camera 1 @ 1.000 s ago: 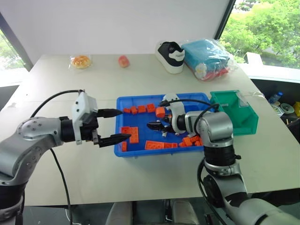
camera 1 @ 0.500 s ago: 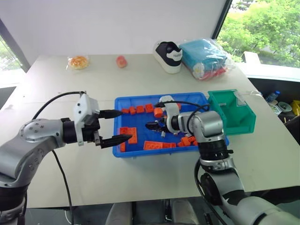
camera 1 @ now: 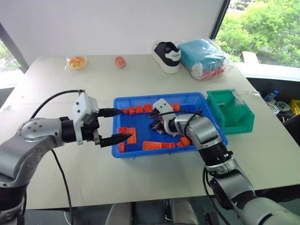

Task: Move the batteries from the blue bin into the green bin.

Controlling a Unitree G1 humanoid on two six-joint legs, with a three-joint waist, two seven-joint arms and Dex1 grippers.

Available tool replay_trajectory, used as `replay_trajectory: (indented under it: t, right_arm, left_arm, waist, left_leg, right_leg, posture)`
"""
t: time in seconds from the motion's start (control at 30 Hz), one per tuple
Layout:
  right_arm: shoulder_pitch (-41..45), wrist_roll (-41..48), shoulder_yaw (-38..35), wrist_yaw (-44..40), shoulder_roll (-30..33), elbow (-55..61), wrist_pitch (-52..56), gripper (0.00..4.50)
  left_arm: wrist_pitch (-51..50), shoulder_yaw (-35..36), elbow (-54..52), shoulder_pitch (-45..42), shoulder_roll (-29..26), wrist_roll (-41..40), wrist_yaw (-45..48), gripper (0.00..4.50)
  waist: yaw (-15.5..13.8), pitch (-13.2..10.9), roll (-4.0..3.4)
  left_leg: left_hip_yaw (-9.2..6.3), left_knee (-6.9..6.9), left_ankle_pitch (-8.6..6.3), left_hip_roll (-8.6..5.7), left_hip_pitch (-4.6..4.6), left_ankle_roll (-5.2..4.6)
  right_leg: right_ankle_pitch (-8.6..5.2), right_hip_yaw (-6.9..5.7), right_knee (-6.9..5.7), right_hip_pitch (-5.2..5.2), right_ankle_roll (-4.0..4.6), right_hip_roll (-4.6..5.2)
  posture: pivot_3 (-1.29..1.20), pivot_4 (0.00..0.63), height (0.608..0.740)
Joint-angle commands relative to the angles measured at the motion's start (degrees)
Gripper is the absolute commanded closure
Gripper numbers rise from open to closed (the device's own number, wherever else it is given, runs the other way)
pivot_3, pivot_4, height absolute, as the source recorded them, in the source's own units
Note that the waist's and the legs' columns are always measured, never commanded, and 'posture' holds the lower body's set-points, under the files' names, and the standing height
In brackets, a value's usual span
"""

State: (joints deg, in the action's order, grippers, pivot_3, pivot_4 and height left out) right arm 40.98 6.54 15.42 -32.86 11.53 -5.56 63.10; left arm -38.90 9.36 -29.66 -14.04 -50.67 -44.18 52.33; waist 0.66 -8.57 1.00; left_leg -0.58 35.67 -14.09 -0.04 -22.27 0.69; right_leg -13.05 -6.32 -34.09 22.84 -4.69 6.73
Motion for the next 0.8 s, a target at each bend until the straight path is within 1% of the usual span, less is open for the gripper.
replay_trajectory:
  t: [0.03,0.13,0.3,0.4,0.47,0.5,0.57,0.6,0.7,0.77,0.8]
  right_arm:
    - [-0.5,0.4,1.0,0.0,0.2,-0.4,-1.0,3.97]
    - [0.1,0.4,1.0,-0.4,0.9,0.9,-2.2,3.97]
    - [2.4,2.9,-2.0,-0.3,2.1,7.3,2.1,3.97]
    - [7.3,6.2,-8.1,-0.8,4.9,13.1,8.1,3.97]
    - [11.5,7.4,-13.7,-0.5,8.8,13.5,10.1,3.97]
    - [12.7,7.5,-15.3,-0.3,11.0,13.1,10.0,3.97]
    - [13.3,6.2,-17.2,-0.5,17.5,10.8,7.4,3.97]
    - [12.5,5.4,-17.8,-0.9,21.2,9.2,5.7,3.97]
    - [8.9,3.5,-18.6,-1.3,28.8,5.2,0.7,3.97]
    - [6.8,2.5,-19.3,-0.3,31.4,2.7,-2.4,3.97]
    - [6.0,1.8,-19.9,0.9,31.9,1.2,-3.8,3.97]
  left_arm:
    - [1.0,0.6,-0.3,-1.5,-0.2,0.5,0.3,0.00]
    - [1.2,0.2,0.1,-2.0,-0.1,0.7,0.6,0.00]
    - [1.7,-0.3,0.5,-2.1,0.4,1.4,1.1,0.00]
    - [2.4,-0.7,0.9,-1.9,0.7,1.9,1.5,0.00]
    - [2.9,-1.1,1.6,-2.0,1.1,2.5,2.0,0.00]
    - [3.2,-1.1,2.0,-1.9,1.2,2.7,2.2,0.00]
    - [3.9,-1.6,2.9,-2.2,1.8,3.3,2.6,0.00]
    - [4.3,-1.8,3.4,-2.6,2.1,3.6,2.6,0.00]
    - [4.9,-2.5,4.5,-3.5,3.2,4.3,2.8,0.00]
    - [5.2,-3.0,5.1,-4.2,3.9,4.8,3.0,0.00]
    - [5.2,-3.3,5.3,-4.5,4.2,5.0,3.1,0.00]
  waist:
    - [0.0,0.0,0.00]
    - [0.0,0.0,-0.01]
    - [-0.1,0.0,-0.05]
    - [-0.1,-0.1,-0.14]
    - [-0.3,-0.2,-0.20]
    - [-0.5,-0.2,-0.21]
    - [-1.2,-0.1,-0.08]
    - [-1.6,0.0,0.02]
    - [-1.6,0.0,0.04]
    - [-1.4,0.0,0.08]
    - [-1.3,-0.1,-0.10]
  left_leg:
    - [0.00,0.00,0.00,0.00,0.00,0.00]
    - [0.00,0.00,0.00,0.00,-0.02,0.00]
    - [0.01,0.00,0.00,0.00,-0.09,0.00]
    - [0.01,0.01,0.00,0.00,-0.15,0.00]
    - [0.02,0.03,0.00,-0.01,-0.17,0.00]
    - [0.02,0.03,0.00,-0.02,-0.17,0.00]
    - [0.04,0.00,0.00,-0.03,-0.17,0.00]
    - [0.05,-0.03,-0.01,-0.04,-0.16,-0.01]
    - [0.16,-0.03,-0.03,-0.04,-0.18,-0.02]
    - [0.23,-0.01,-0.03,-0.03,-0.18,-0.02]
    - [0.24,-0.01,-0.04,-0.03,-0.18,-0.05]
  right_leg:
    - [0.00,0.00,0.00,0.03,0.01,0.00]
    - [0.00,0.00,0.00,0.02,0.00,0.00]
    - [0.03,0.00,0.00,0.04,0.03,0.01]
    - [0.04,0.00,0.01,0.04,0.04,0.03]
    - [0.04,0.00,0.02,0.05,0.02,0.04]
    - [0.03,-0.01,0.04,0.08,0.01,0.04]
    - [0.02,-0.02,0.10,0.27,0.02,0.04]
    - [0.01,-0.05,0.11,0.26,0.03,0.04]
    - [-0.06,-0.15,0.50,0.07,0.00,0.06]
    - [-0.05,-0.13,0.64,-0.06,0.00,0.09]
    - [-0.03,-0.10,0.69,-0.17,-0.01,0.12]
  posture:
    - [0.00,0.150,0.707]
    - [0.00,0.150,0.707]
    - [0.00,0.150,0.707]
    - [0.00,0.150,0.707]
    - [0.00,0.150,0.707]
    - [0.00,0.150,0.707]
    - [0.00,0.150,0.707]
    - [0.00,0.150,0.707]
    - [0.00,0.150,0.707]
    - [0.00,0.150,0.707]
    - [0.00,0.150,0.707]
